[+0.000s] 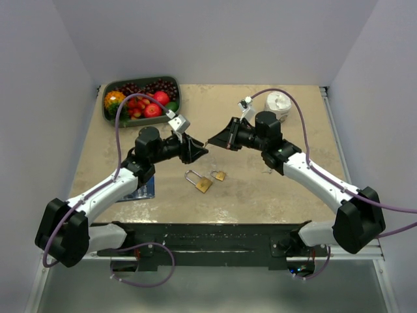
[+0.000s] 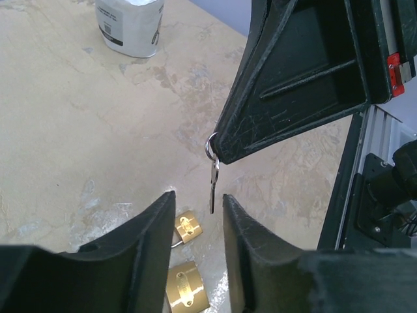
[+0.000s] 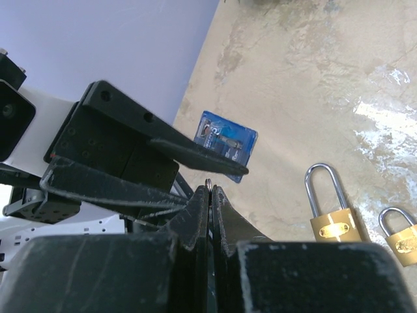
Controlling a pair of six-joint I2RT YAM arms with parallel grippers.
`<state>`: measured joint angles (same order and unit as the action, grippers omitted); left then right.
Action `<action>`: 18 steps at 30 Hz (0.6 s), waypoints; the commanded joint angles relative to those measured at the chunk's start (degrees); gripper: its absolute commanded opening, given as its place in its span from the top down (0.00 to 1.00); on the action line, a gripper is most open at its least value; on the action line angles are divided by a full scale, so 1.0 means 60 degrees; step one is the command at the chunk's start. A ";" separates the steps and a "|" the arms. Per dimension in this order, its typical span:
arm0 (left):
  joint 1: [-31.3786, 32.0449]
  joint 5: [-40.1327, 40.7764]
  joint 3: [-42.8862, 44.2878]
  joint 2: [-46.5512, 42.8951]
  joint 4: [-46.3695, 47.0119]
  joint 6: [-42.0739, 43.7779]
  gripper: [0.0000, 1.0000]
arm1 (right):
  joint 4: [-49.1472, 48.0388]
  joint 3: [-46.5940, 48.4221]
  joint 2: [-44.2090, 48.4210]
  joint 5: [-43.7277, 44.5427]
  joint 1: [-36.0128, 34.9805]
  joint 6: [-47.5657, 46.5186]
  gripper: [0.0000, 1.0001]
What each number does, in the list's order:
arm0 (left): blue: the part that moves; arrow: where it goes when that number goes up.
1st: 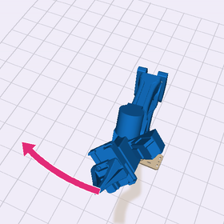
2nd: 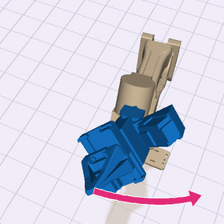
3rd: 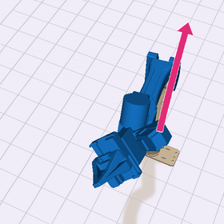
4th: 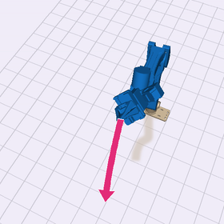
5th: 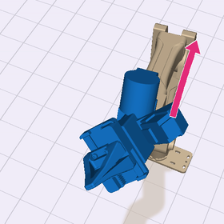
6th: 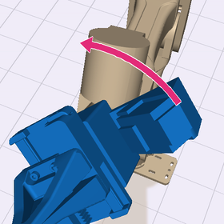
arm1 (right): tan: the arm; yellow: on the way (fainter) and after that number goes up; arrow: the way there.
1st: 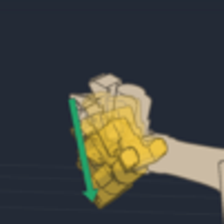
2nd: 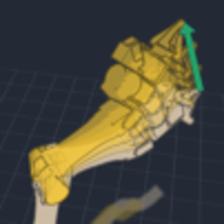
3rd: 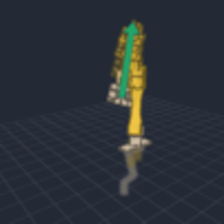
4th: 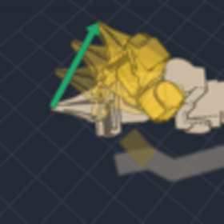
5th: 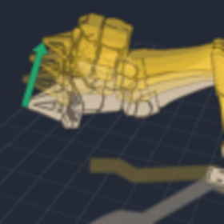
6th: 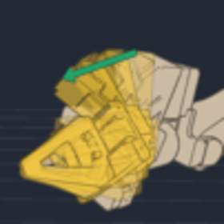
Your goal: Unlock with the key
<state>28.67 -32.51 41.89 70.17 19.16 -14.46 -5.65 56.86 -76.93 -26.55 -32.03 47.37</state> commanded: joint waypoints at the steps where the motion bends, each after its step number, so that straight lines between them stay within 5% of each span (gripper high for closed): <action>1: 0.0056 -0.0104 0.0255 0.0023 0.0528 -0.0124 0.66 | -0.0406 -0.0014 -0.0099 -0.0073 -0.0037 0.0044 1.00; 11: 0.0056 -0.0250 0.0270 0.0170 0.0601 -0.0344 0.99 | -0.0480 -0.0102 -0.0216 -0.0146 -0.0023 0.0015 1.00; 18: 0.0056 -0.1273 0.0591 0.0301 -0.0172 0.0284 1.00 | 0.0266 0.0030 -0.0026 -0.0116 0.0430 -0.0878 1.00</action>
<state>28.67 -33.87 41.95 71.26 18.87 -15.62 -5.67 56.23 -78.59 -26.81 -31.66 46.41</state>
